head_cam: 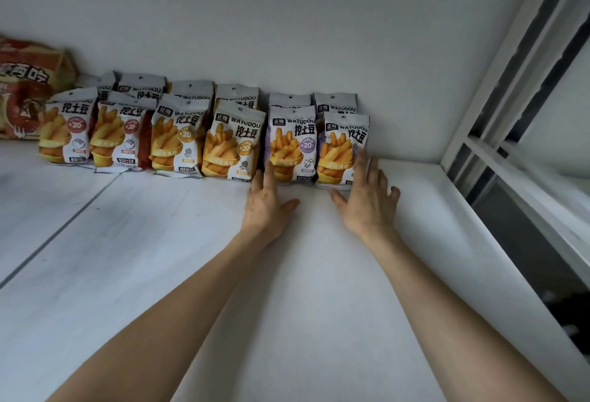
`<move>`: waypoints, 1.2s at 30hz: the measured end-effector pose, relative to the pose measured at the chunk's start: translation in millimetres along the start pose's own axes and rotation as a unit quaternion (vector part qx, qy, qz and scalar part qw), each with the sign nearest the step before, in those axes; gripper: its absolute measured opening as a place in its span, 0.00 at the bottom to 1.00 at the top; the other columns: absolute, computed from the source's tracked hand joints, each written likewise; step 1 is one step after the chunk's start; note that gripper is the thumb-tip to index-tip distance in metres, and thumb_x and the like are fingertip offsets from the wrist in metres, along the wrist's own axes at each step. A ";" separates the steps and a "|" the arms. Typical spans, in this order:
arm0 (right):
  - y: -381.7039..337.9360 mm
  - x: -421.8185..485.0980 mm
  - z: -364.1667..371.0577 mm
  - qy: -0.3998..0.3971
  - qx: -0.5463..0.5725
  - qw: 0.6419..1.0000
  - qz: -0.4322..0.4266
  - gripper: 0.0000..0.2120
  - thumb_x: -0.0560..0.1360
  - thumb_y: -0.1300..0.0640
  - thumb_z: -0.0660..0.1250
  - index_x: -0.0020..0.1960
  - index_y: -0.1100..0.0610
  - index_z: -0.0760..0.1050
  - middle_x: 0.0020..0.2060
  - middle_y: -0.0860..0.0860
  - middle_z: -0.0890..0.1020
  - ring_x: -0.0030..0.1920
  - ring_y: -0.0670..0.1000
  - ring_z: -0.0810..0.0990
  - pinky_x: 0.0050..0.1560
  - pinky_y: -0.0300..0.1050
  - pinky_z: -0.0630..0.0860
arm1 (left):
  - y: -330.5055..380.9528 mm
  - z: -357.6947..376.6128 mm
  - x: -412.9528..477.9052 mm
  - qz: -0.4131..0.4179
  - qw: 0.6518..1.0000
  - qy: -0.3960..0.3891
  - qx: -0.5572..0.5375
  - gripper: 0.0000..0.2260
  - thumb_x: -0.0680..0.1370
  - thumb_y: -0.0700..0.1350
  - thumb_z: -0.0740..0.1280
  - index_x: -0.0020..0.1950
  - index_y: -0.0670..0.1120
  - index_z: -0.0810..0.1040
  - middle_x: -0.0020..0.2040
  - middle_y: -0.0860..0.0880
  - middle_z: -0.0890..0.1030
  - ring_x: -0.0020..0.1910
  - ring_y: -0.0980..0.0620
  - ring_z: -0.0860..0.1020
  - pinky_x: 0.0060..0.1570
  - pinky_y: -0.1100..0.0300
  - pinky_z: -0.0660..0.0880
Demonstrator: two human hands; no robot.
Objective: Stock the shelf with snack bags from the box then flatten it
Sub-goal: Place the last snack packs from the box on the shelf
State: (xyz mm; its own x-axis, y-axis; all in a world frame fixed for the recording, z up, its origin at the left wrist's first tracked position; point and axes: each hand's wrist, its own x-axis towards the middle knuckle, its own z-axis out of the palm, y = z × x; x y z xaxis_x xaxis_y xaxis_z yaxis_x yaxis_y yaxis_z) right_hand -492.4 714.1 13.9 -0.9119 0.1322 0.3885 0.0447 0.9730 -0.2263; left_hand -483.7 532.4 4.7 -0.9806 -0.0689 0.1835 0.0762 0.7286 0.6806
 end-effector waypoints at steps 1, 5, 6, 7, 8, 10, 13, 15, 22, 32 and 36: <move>-1.2 -6.8 -2.8 -0.002 -0.013 1.000 -0.007 0.44 0.76 0.38 0.62 0.80 0.52 0.41 0.79 0.57 0.52 0.76 0.59 0.59 0.68 0.65 0.61 | -2.2 -3.7 -8.0 0.001 1.000 -0.014 0.021 0.41 0.78 0.52 0.68 0.81 0.46 0.45 0.79 0.41 0.53 0.76 0.39 0.56 0.73 0.48 0.59; -7.1 -34.2 -16.9 -0.023 -0.039 0.999 -0.014 0.41 0.78 0.38 0.59 0.80 0.52 0.42 0.80 0.57 0.51 0.78 0.58 0.56 0.71 0.65 0.56 | -10.6 -23.2 -33.9 0.020 0.988 -0.055 0.145 0.38 0.79 0.58 0.64 0.80 0.47 0.48 0.80 0.43 0.54 0.77 0.40 0.55 0.73 0.47 0.59; -9.2 -41.5 -20.6 -0.026 -0.041 0.999 -0.013 0.40 0.78 0.38 0.59 0.80 0.52 0.43 0.80 0.57 0.51 0.78 0.58 0.55 0.71 0.65 0.55 | -11.7 -29.0 -39.9 0.020 0.983 -0.061 0.174 0.36 0.79 0.59 0.63 0.80 0.48 0.49 0.80 0.43 0.53 0.78 0.41 0.53 0.74 0.47 0.57; -11.6 -48.8 -24.2 -0.028 -0.045 0.999 -0.013 0.40 0.78 0.38 0.59 0.80 0.53 0.44 0.79 0.57 0.52 0.78 0.58 0.55 0.71 0.65 0.55 | -13.0 -34.8 -45.3 0.021 0.976 -0.067 0.205 0.35 0.79 0.59 0.61 0.80 0.48 0.50 0.80 0.43 0.52 0.78 0.42 0.51 0.76 0.47 0.54; -14.3 -56.3 -27.6 -0.029 -0.051 0.998 -0.012 0.39 0.78 0.38 0.58 0.80 0.53 0.45 0.79 0.57 0.52 0.78 0.58 0.55 0.71 0.65 0.54 | -13.8 -41.1 -50.8 0.024 0.969 -0.071 0.235 0.34 0.80 0.60 0.60 0.80 0.49 0.50 0.80 0.43 0.51 0.79 0.42 0.50 0.76 0.46 0.52; -20.7 -71.8 -35.6 -0.031 -0.058 0.998 -0.011 0.39 0.78 0.38 0.58 0.80 0.53 0.45 0.79 0.56 0.53 0.78 0.57 0.55 0.72 0.64 0.54 | -15.3 -54.5 -61.8 0.033 0.955 -0.076 0.285 0.33 0.80 0.61 0.58 0.80 0.50 0.51 0.81 0.44 0.50 0.79 0.42 0.48 0.77 0.44 0.50; -31.5 -96.2 -48.5 -0.030 -0.063 0.998 -0.009 0.37 0.79 0.38 0.57 0.80 0.53 0.47 0.79 0.56 0.54 0.78 0.57 0.55 0.71 0.64 0.53 | -18.5 -75.6 -80.1 0.049 0.939 -0.081 0.331 0.32 0.81 0.63 0.55 0.80 0.50 0.52 0.80 0.45 0.51 0.79 0.42 0.47 0.76 0.42 0.48; -39.4 -114.4 -56.1 -0.026 -0.063 0.998 -0.004 0.37 0.79 0.38 0.57 0.80 0.53 0.50 0.79 0.57 0.56 0.78 0.57 0.56 0.71 0.65 0.53 | -21.0 -87.5 -94.1 0.064 0.931 -0.082 0.350 0.31 0.81 0.63 0.54 0.79 0.50 0.53 0.80 0.45 0.52 0.79 0.42 0.47 0.75 0.40 0.47; -60.1 -184.8 -80.2 -0.016 -0.088 0.996 0.001 0.36 0.77 0.39 0.62 0.78 0.54 0.58 0.76 0.58 0.63 0.76 0.59 0.62 0.70 0.66 0.56 | -26.4 -116.3 -148.4 0.131 0.902 -0.091 0.401 0.31 0.81 0.65 0.50 0.79 0.51 0.52 0.80 0.46 0.52 0.79 0.43 0.47 0.74 0.37 0.47; -83.2 -286.8 -114.0 -0.038 -0.116 0.992 0.013 0.36 0.75 0.36 0.53 0.77 0.54 0.60 0.75 0.58 0.65 0.75 0.59 0.64 0.69 0.66 0.54 | -55.8 -143.6 -234.4 0.222 0.908 0.009 0.356 0.29 0.73 0.59 0.70 0.68 0.44 0.76 0.69 0.39 0.74 0.71 0.37 0.69 0.66 0.31 0.63; -97.5 -341.4 -121.3 -0.062 -0.116 0.991 0.035 0.36 0.76 0.35 0.50 0.78 0.54 0.60 0.76 0.58 0.64 0.76 0.58 0.63 0.70 0.65 0.55 | -77.3 -154.7 -276.4 0.242 0.906 0.014 0.346 0.26 0.74 0.59 0.68 0.67 0.44 0.76 0.68 0.39 0.75 0.71 0.36 0.70 0.66 0.30 0.63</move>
State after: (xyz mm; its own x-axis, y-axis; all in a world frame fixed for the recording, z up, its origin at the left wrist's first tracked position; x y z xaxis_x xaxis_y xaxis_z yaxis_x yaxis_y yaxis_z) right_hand -136.0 597.0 11.7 -0.9456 0.1914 0.2630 0.1898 0.9813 -0.0319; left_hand -190.5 389.7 11.1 -0.8567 0.3631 0.3663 0.3557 0.9302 -0.0900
